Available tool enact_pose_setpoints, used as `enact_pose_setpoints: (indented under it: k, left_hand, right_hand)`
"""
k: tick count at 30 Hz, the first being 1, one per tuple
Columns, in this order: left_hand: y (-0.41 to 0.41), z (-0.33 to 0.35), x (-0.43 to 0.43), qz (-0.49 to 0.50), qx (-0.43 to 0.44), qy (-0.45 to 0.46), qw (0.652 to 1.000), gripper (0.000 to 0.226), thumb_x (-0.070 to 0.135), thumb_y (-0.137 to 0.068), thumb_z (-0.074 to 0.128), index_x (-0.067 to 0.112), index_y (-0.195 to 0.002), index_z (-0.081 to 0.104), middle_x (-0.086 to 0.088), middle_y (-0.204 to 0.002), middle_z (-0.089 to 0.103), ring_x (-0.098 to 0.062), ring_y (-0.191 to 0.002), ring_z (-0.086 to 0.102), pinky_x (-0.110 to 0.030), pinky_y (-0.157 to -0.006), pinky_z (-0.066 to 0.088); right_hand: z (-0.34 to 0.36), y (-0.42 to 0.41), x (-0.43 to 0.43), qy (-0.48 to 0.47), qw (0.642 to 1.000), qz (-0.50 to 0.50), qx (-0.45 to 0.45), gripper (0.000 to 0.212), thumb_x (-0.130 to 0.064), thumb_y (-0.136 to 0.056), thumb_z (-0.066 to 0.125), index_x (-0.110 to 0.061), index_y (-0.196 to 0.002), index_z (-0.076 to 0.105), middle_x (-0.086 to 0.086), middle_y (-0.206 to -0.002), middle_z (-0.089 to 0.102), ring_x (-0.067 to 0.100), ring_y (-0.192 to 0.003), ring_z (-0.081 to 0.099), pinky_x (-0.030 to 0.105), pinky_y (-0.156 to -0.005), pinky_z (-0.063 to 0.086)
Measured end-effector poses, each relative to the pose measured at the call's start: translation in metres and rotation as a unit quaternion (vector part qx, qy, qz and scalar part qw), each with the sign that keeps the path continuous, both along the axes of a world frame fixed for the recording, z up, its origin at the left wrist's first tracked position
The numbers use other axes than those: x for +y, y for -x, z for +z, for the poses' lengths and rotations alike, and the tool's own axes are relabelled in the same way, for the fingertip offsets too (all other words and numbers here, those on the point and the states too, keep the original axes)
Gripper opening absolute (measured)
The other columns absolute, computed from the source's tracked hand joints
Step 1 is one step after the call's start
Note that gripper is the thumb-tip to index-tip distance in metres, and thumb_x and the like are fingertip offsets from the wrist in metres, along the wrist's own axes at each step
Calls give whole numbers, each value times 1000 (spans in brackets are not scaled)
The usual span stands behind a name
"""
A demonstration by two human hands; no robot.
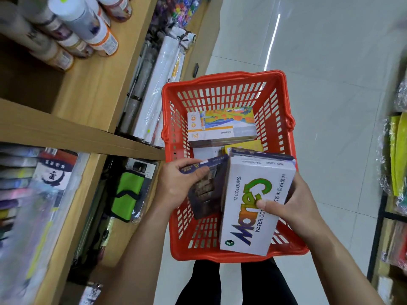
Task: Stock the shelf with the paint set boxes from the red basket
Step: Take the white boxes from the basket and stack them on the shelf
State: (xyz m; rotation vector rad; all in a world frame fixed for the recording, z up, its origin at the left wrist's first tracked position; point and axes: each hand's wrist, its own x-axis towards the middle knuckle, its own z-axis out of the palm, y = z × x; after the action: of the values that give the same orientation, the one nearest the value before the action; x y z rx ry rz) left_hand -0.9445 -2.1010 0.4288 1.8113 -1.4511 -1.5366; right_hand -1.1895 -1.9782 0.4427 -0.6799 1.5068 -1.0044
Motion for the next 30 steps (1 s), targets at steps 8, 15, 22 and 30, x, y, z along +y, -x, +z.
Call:
enact_pose_setpoints:
  k: [8,15,22,30]
  left_hand:
    - [13,-23,10,106,69,-40,991,50,73,-76,65,30,-100,73,-5,-114,75,-30,-114,68,-56,-105,50]
    - [18,-39,22,82,165,-75,980,95,83,-50,80,28,-123,54,-10,-140,61,-23,-134,56,-43,-112,43]
    - [28,-50,32,16,191,-66,979,132,83,-42,83,19,-145,31,-14,-145,55,-29,-136,56,-60,-112,43]
    - [38,-58,36,57,214,-56,974,107,54,-68,83,23,-156,31,-4,-147,59,-26,-134,59,-52,-106,51]
  right_hand:
    - [-42,-4,-17,-19,994,76,-71,73,-23,-58,95,-42,-122,66,4,-120,79,25,-106,79,33,-78,64]
    - [-77,10,-17,-59,988,42,-134,84,-16,-58,91,-6,-134,57,20,-118,78,40,-99,79,47,-73,65]
    - [-85,-7,-18,-65,983,12,-171,66,0,-72,73,2,-135,54,18,-113,80,32,-94,80,41,-73,64]
    - [-89,-34,-23,-57,985,-39,-157,80,-22,-67,77,-13,-143,53,22,-125,74,49,-111,72,63,-92,59]
